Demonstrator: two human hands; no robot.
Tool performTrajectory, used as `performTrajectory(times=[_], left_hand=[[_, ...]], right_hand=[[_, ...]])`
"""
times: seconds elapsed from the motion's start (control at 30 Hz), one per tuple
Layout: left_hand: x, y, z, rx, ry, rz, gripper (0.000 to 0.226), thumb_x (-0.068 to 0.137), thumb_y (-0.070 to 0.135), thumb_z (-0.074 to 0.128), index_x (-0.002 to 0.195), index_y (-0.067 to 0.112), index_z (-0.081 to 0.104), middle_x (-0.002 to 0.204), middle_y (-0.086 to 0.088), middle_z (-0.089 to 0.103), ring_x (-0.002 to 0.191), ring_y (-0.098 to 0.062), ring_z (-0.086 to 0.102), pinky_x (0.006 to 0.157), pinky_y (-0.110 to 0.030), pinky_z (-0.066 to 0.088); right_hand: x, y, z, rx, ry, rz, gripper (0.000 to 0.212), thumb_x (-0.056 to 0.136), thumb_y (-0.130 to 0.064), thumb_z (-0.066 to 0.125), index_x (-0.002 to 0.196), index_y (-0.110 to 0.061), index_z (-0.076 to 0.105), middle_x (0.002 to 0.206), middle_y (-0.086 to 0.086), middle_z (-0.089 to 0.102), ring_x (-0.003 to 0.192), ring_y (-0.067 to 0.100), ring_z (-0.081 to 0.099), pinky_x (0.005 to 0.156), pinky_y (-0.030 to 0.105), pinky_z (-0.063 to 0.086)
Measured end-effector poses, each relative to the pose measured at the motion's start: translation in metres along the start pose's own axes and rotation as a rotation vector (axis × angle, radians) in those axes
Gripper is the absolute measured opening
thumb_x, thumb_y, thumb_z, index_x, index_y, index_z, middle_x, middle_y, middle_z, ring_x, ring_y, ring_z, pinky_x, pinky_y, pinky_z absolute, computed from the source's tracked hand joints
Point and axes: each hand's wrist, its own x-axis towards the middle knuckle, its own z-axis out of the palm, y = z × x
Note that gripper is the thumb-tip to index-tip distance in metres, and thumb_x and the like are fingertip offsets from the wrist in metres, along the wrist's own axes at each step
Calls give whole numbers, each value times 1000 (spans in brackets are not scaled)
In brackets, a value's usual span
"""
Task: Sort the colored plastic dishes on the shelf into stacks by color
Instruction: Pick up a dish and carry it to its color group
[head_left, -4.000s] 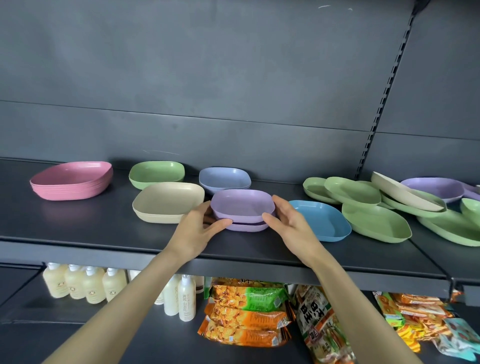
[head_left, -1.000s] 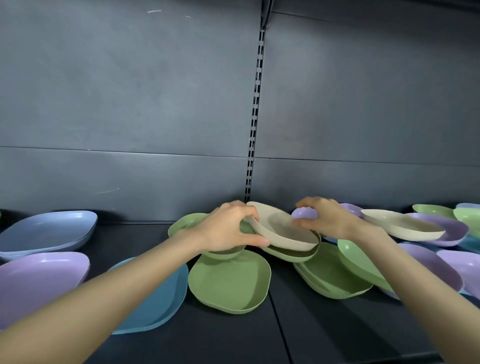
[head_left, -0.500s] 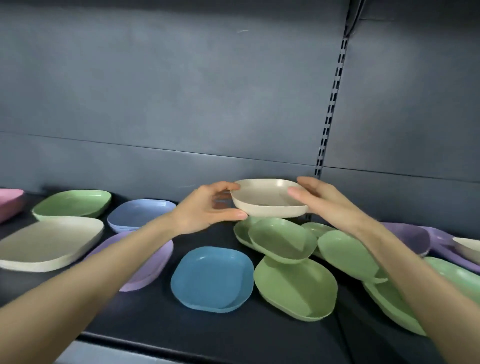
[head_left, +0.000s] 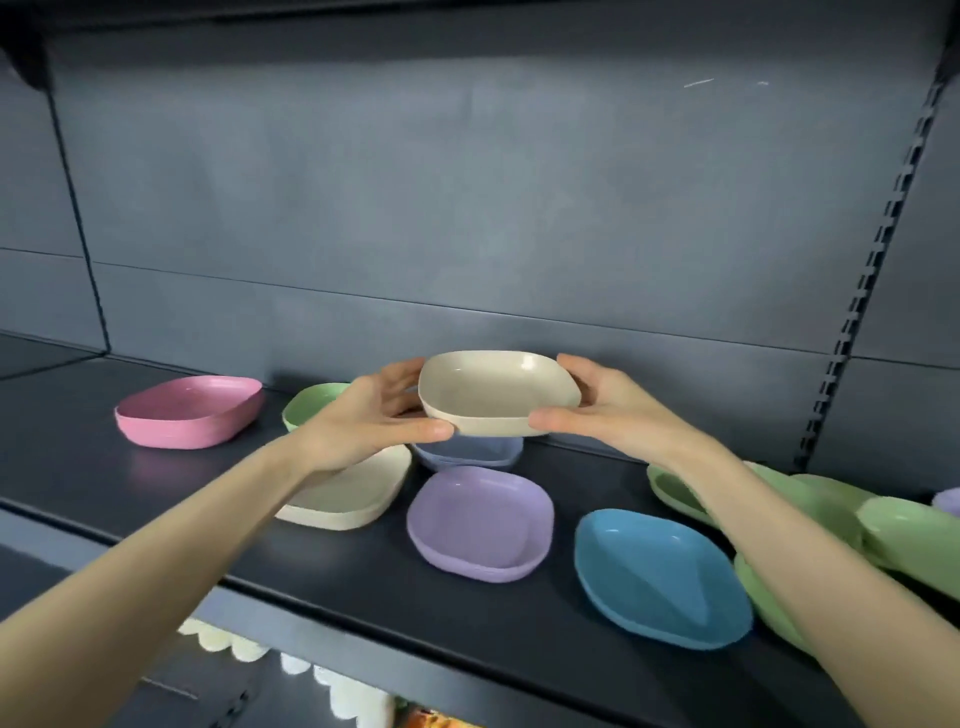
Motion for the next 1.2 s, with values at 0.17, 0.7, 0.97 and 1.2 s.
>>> performTrajectory(times=[0.17, 0.7, 0.97, 1.2], left_hand=[[-27, -17, -69, 26, 12, -2, 61, 65, 19, 79, 118, 36, 53, 124, 11, 63, 111, -5, 61, 87, -17, 50], [-69, -97, -150, 22, -30, -28, 70, 59, 32, 89, 116, 37, 49, 112, 32, 62, 114, 13, 52, 85, -8, 45], [-68, -115, -151, 150, -76, -35, 66, 60, 49, 76, 119, 47, 47, 122, 36, 55, 121, 11, 46, 98, -12, 38], [-68, -118, -151, 203, -151, -50, 54, 81, 19, 70, 123, 41, 44, 115, 42, 55, 116, 17, 47, 92, -1, 35]], right_hand=[[22, -23, 68, 7, 26, -32, 43, 64, -36, 84, 102, -36, 64, 104, -17, 61, 103, 10, 62, 95, 34, 51], [39, -29, 168, -206, -27, 226, 71, 61, -54, 81, 125, -35, 58, 122, -23, 59, 120, 1, 49, 103, 22, 36], [46, -15, 176, -324, -57, 261, 88, 42, -86, 68, 113, -35, 63, 111, -17, 66, 112, 10, 56, 104, 39, 41], [47, -13, 178, -418, -57, 321, 109, 38, -94, 60, 128, -32, 56, 126, -19, 58, 122, 15, 47, 107, 39, 36]])
